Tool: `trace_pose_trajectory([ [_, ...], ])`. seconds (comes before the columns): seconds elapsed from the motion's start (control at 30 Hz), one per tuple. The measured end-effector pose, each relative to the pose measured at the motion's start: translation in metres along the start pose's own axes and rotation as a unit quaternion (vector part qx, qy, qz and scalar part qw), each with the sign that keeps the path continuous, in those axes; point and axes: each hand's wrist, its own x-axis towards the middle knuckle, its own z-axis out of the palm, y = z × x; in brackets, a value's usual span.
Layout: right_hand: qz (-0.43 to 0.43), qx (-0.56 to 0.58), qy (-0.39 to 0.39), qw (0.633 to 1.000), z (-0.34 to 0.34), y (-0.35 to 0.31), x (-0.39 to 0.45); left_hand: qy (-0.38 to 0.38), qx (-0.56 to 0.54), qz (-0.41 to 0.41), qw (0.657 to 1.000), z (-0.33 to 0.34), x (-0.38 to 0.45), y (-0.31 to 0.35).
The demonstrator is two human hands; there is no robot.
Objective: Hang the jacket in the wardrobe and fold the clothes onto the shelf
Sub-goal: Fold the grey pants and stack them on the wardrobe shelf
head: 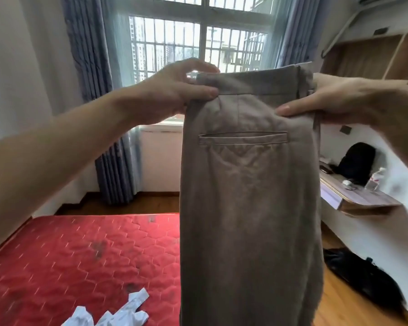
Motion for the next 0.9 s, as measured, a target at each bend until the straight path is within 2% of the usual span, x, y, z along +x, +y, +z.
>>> trace_pose_trajectory([
  [0.07, 0.056, -0.073, -0.059, 0.994, -0.005, 0.006, 0.030, -0.030, 0.044, -0.031, 0.998, -0.014, 0.018, -0.020],
  [0.13, 0.085, -0.123, -0.037, 0.988, -0.003, 0.019, 0.063, -0.034, 0.085, -0.061, 0.994, -0.028, 0.038, -0.047],
  [0.23, 0.075, -0.158, 0.021, 0.984, 0.010, 0.048, 0.110, 0.016, 0.134, -0.078, 0.988, -0.050, 0.066, -0.091],
  [0.33, 0.015, -0.251, 0.121, 0.960, 0.013, 0.071, 0.161, 0.085, 0.209, -0.045, 0.973, -0.070, 0.094, -0.117],
  [0.43, -0.036, -0.311, 0.220, 0.924, 0.005, 0.073, 0.203, 0.169, 0.308, 0.021, 0.936, -0.083, 0.122, -0.115],
  [0.53, -0.076, -0.303, 0.310, 0.898, -0.013, 0.063, 0.227, 0.257, 0.369, 0.083, 0.889, -0.092, 0.146, -0.097],
  [0.67, -0.169, -0.262, 0.355, 0.881, -0.022, 0.056, 0.218, 0.312, 0.377, 0.156, 0.858, -0.090, 0.150, -0.080],
  [0.73, -0.193, -0.261, 0.359, 0.875, -0.016, 0.064, 0.203, 0.300, 0.371, 0.174, 0.862, -0.085, 0.140, -0.084],
  [0.8, -0.202, -0.271, 0.354, 0.872, -0.003, 0.084, 0.185, 0.267, 0.354, 0.174, 0.879, -0.077, 0.124, -0.098],
  [0.9, -0.209, -0.295, 0.307, 0.881, 0.027, 0.135, 0.153, 0.228, 0.333, 0.152, 0.902, -0.054, 0.088, -0.143],
])
